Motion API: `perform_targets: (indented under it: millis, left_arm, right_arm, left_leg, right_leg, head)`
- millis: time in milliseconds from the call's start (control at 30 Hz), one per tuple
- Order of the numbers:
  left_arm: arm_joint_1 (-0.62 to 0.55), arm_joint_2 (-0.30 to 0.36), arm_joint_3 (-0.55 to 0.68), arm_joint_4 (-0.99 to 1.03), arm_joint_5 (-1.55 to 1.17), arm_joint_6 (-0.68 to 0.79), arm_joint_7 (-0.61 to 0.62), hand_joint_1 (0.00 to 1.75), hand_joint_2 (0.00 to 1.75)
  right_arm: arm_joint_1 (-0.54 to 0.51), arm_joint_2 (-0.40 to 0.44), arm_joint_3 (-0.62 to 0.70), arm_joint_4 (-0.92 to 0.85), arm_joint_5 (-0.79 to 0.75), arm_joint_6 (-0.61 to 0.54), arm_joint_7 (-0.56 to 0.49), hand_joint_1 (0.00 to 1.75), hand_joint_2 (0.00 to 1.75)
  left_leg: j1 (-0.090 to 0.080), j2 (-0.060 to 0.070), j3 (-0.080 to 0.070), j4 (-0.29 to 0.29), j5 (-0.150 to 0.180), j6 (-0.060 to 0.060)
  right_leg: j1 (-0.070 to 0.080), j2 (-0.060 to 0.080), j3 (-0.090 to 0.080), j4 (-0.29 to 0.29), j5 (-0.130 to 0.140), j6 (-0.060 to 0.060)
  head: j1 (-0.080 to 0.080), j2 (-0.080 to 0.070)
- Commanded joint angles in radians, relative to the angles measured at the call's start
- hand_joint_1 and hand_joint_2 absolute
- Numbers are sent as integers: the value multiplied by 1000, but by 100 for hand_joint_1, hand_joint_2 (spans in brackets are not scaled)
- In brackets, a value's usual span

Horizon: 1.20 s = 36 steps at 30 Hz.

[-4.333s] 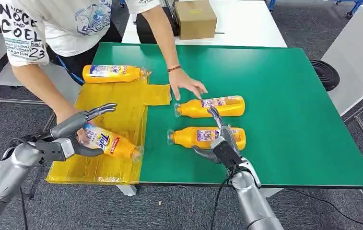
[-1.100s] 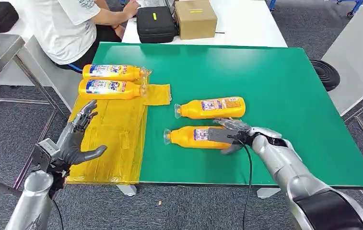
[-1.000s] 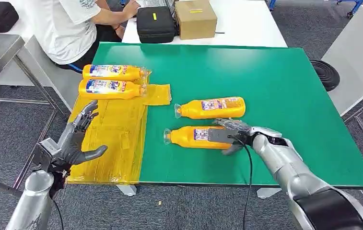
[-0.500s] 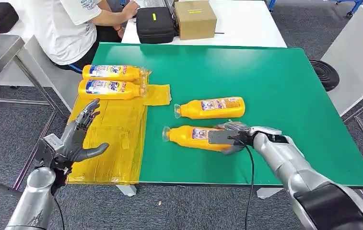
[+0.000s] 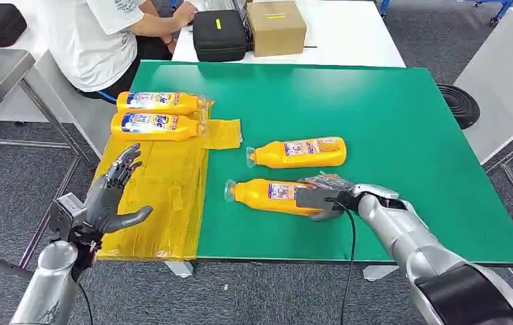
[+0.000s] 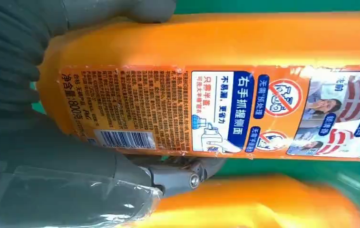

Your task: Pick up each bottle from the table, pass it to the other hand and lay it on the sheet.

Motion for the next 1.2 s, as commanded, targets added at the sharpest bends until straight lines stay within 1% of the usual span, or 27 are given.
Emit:
perform_targets:
  millis: [33, 67, 100, 133, 167, 200, 267, 300, 367, 400, 433, 500, 533, 567, 600, 633, 667, 700, 733, 767, 833, 900, 967, 1100, 1133, 1167, 1200]
  left_arm:
    - [25, -46, 80, 53, 161, -53, 71, 0, 175]
    - [14, -59, 89, 72, 204, -55, 100, 0, 175]
    - [9, -66, 93, 82, 222, -57, 111, 0, 175]
    - [-3, -80, 94, 106, 262, -56, 134, 0, 175]
    - [-7, -85, 92, 115, 273, -56, 139, 0, 175]
    - [-13, -88, 81, 127, 289, -52, 144, 0, 175]
    - [-25, -90, 60, 152, 312, -44, 149, 0, 175]
    - [-32, -91, 54, 163, 335, -54, 154, 0, 175]
    - [-35, -95, 51, 171, 371, -71, 159, 0, 175]
    - [-39, -95, 40, 186, 423, -115, 182, 0, 175]
    - [-38, -97, 33, 192, 443, -130, 193, 0, 175]
    - [-35, -101, 28, 193, 439, -126, 191, 0, 175]
    - [-35, -101, 28, 193, 439, -126, 191, 0, 175]
    - [-35, -101, 28, 193, 439, -126, 191, 0, 175]
    - [-37, -96, 12, 202, 468, -153, 204, 0, 175]
    - [-36, -104, 0, 216, 500, -189, 222, 0, 175]
    - [-32, -109, -26, 217, 499, -189, 226, 0, 175]
    - [-34, -114, -47, 227, 503, -196, 228, 0, 175]
    - [-39, -119, -71, 238, 502, -196, 227, 0, 175]
    - [-48, -125, -99, 250, 503, -199, 219, 0, 175]
    - [-69, -132, -139, 272, 506, -208, 218, 0, 175]
    - [-82, -137, -158, 282, 505, -200, 214, 0, 175]
    - [-99, -140, -197, 297, 497, -204, 212, 0, 175]
    - [-99, -148, -220, 302, 496, -206, 207, 0, 175]
    - [-100, -149, -235, 302, 492, -206, 203, 0, 175]
    - [-100, -150, -236, 302, 492, -205, 203, 0, 175]
    - [-100, -153, -238, 302, 492, -203, 203, 0, 175]
  right_arm:
    - [255, 89, -237, -348, -161, -137, -97, 175, 175]
    - [291, 104, -275, -420, -182, -140, -101, 175, 175]
    - [300, 109, -286, -442, -187, -143, -100, 175, 175]
    - [338, 127, -336, -511, -212, -159, -99, 175, 175]
    - [352, 132, -351, -536, -220, -162, -98, 175, 175]
    - [384, 145, -385, -584, -235, -157, -91, 175, 175]
    - [427, 161, -425, -635, -247, -149, -95, 175, 175]
    - [439, 167, -436, -647, -247, -145, -95, 175, 175]
    - [454, 185, -451, -658, -252, -147, -100, 175, 175]
    - [458, 196, -458, -659, -259, -146, -106, 175, 175]
    - [458, 203, -456, -652, -258, -139, -109, 175, 175]
    - [457, 209, -454, -646, -257, -141, -109, 175, 175]
    - [457, 209, -454, -646, -257, -141, -109, 175, 175]
    - [457, 209, -454, -646, -257, -141, -109, 175, 175]
    - [450, 214, -453, -629, -250, -140, -114, 175, 175]
    - [446, 217, -434, -615, -231, -133, -116, 175, 175]
    - [436, 236, -424, -591, -223, -133, -122, 175, 175]
    - [425, 247, -409, -567, -218, -123, -127, 175, 175]
    - [409, 259, -394, -538, -211, -121, -130, 175, 175]
    - [390, 272, -375, -500, -205, -119, -134, 175, 175]
    - [361, 287, -345, -433, -196, -111, -137, 175, 175]
    - [345, 297, -325, -399, -199, -116, -138, 175, 175]
    - [322, 306, -289, -334, -206, -93, -138, 175, 175]
    - [307, 319, -266, -282, -215, -86, -138, 175, 175]
    - [297, 325, -257, -250, -226, -71, -138, 175, 175]
    - [296, 325, -253, -245, -227, -69, -138, 175, 175]
    - [298, 328, -250, -244, -227, -72, -138, 175, 175]
  left_leg:
    - [1, 2, 5, -2, -2, -1]
    - [1, 3, 7, -2, -3, -1]
    - [1, 1, 3, -1, -1, 0]
    - [1, 0, 2, -1, -1, -1]
    - [1, -1, 3, -1, -2, -1]
    - [1, -1, 0, -1, -1, -1]
    - [1, -1, 4, -1, -3, -1]
    - [1, -3, -1, -1, -1, 0]
    - [1, -3, 1, 0, -2, -1]
    - [1, -3, -1, -1, -1, 0]
    - [1, -3, 2, -1, -2, -1]
    - [1, -2, -1, -1, -1, -1]
    - [1, -2, 1, -1, -2, -1]
    - [1, -1, -1, -1, -1, -1]
    - [1, 0, 2, -1, -3, -1]
    - [0, -1, 0, -1, -2, -1]
    - [0, -1, -2, -1, -1, -1]
    - [0, -1, 1, -1, -2, -1]
    - [0, 0, -1, -1, -1, -1]
    - [0, 0, 2, -1, -3, -1]
    - [0, 2, 3, -1, -3, -1]
    - [0, 1, -1, 0, -1, -1]
    - [1, 1, 2, 0, -2, -1]
    - [1, 1, 0, -1, -2, -1]
    - [1, 2, 2, -1, -2, -1]
    - [0, 1, -1, -1, -1, -1]
    - [1, 1, 1, -1, -2, -1]
  right_leg:
    - [1, 1, 5, -2, -2, -3]
    - [2, 1, 7, -3, -2, -4]
    - [1, 0, 2, -1, -1, -2]
    - [1, -1, 2, -1, -2, -2]
    - [1, -2, 4, -1, -3, -3]
    - [0, -2, 0, -1, -2, -2]
    - [1, -2, 4, -1, -4, -4]
    - [0, -4, 0, -1, -3, -2]
    - [1, -4, 2, 0, -4, -3]
    - [0, -4, 0, -1, -2, -2]
    - [1, -5, 3, -1, -4, -4]
    - [0, -3, -1, -1, -2, -2]
    - [0, -4, 1, -1, -3, -3]
    - [0, -2, -1, -1, -2, -3]
    - [0, -2, 2, -1, -3, -4]
    - [0, -2, -1, -1, -2, -3]
    - [0, -2, -3, -1, -1, -2]
    - [0, -3, 0, -1, -3, -3]
    - [0, -1, -2, -1, -1, -2]
    - [1, -1, 1, -1, -3, -3]
    - [1, 0, 2, -1, -3, -4]
    - [0, -1, -2, -1, -1, -2]
    - [1, -1, 1, -1, -2, -3]
    - [1, 0, -1, -1, -1, -2]
    - [1, 0, 1, -1, -2, -3]
    - [0, -1, -1, -1, -1, -2]
    - [1, 0, 1, -1, -2, -3]
  head:
    - [0, 0]
    - [-1, 0]
    - [-1, 0]
    - [0, 0]
    - [0, 0]
    - [-1, 0]
    - [-1, 0]
    - [0, 0]
    - [-1, 0]
    - [-1, 0]
    - [0, 0]
    - [0, 0]
    - [0, 0]
    - [0, 0]
    - [-1, 0]
    - [0, 0]
    - [-1, 0]
    - [0, 0]
    - [0, 0]
    - [0, 0]
    - [0, 0]
    - [0, 0]
    - [0, 0]
    - [0, 0]
    - [0, 0]
    - [0, 0]
    - [0, 0]
